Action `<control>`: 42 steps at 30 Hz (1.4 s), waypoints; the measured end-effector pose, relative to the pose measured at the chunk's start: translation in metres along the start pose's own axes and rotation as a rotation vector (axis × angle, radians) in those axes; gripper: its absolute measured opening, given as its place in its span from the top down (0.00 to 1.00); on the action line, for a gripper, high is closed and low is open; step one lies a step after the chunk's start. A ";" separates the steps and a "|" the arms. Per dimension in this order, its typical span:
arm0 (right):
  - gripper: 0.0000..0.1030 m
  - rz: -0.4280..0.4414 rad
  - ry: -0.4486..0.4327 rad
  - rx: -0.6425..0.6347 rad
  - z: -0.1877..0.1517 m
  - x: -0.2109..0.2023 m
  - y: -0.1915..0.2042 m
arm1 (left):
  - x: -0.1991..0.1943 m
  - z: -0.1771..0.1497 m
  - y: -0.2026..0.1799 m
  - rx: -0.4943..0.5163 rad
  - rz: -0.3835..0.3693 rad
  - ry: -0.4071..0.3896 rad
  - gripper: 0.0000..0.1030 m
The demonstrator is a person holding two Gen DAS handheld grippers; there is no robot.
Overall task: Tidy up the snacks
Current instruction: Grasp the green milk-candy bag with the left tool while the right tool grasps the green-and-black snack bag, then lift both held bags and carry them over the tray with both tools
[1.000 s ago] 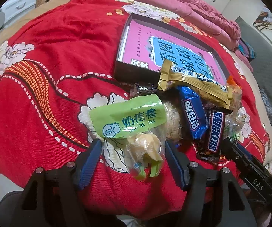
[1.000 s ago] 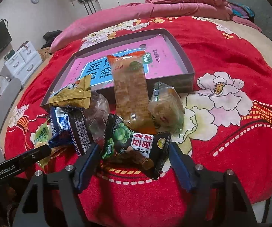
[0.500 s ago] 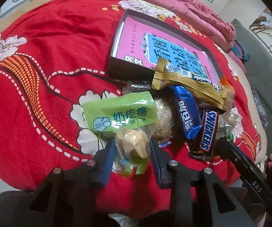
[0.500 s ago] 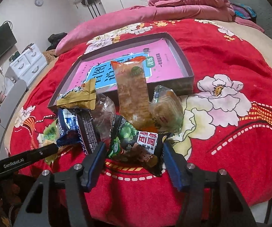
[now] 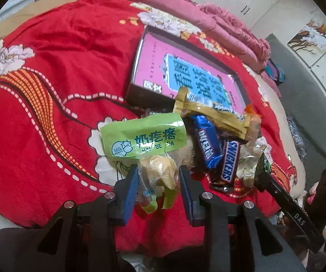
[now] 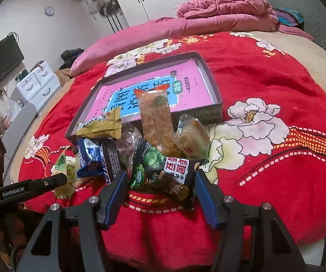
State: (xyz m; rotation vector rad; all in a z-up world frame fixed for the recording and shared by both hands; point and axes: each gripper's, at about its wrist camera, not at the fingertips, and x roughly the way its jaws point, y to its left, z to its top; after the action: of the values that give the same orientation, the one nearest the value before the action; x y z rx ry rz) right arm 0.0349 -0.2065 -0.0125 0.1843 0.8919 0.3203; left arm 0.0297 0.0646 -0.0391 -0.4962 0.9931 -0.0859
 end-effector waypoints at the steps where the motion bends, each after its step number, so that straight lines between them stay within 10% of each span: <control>1: 0.42 -0.001 -0.005 0.000 0.001 -0.001 0.000 | -0.003 0.000 -0.001 0.006 0.001 -0.012 0.65; 19: 0.42 -0.018 -0.150 -0.078 0.021 -0.024 0.006 | -0.025 0.022 -0.025 0.130 0.064 -0.190 0.64; 42: 0.42 -0.033 -0.205 0.000 0.053 -0.014 -0.021 | -0.001 0.061 -0.028 0.114 0.066 -0.232 0.64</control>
State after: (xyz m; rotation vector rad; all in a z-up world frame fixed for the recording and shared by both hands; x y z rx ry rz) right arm 0.0725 -0.2324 0.0241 0.1984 0.6910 0.2659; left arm 0.0832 0.0619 0.0013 -0.3592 0.7715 -0.0251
